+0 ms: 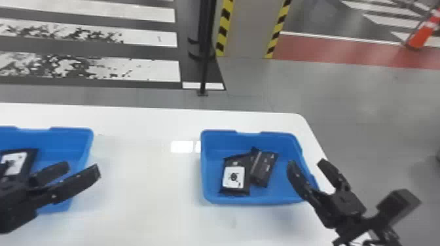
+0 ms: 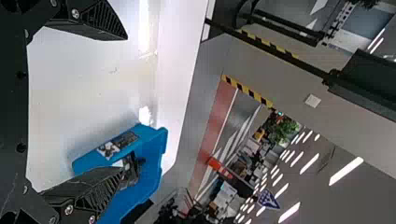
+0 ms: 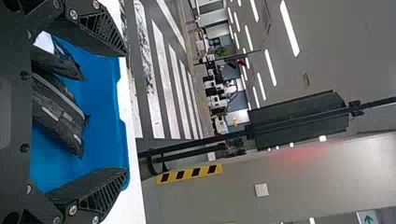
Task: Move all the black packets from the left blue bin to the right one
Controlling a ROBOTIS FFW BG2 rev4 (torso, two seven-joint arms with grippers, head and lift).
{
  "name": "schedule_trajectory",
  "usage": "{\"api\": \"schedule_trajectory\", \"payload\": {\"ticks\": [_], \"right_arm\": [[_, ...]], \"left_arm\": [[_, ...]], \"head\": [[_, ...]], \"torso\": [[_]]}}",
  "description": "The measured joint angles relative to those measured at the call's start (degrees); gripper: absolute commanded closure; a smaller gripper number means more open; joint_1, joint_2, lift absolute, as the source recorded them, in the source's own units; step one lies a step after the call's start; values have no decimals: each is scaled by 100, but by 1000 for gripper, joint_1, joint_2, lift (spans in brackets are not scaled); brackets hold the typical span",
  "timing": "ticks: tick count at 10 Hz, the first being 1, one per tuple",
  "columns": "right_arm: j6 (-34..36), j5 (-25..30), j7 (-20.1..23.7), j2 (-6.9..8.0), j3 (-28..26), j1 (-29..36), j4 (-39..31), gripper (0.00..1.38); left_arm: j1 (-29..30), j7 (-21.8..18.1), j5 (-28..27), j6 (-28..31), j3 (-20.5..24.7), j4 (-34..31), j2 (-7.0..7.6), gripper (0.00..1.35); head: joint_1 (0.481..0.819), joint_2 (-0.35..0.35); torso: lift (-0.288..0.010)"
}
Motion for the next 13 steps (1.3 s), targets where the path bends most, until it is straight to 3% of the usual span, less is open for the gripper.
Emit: {"api": "schedule_trajectory", "payload": {"ticks": [2,6,10,13], "right_arm": [[-356,146,-41,197,156,710,-603,140],[-603,238,-309,337,337,1468,-1239,142],[-567,29,-316,344,467,1579,-1196,142],[-485,-98,-314,336,482,1571,-1121,142]], "left_arm": [[-109,76,-533,138,446,0,10,153],[-752,411,-1704,427,965,375,159,153],[-1452,598,-2597,1190,1024,1057,347,153],[-2170,670,-2926,1291,815,2191,477,151]], "head": [[695,-61],[695,139],[695,235],[695,245]], "torso": [[-146],[-146],[-146],[-146]]}}
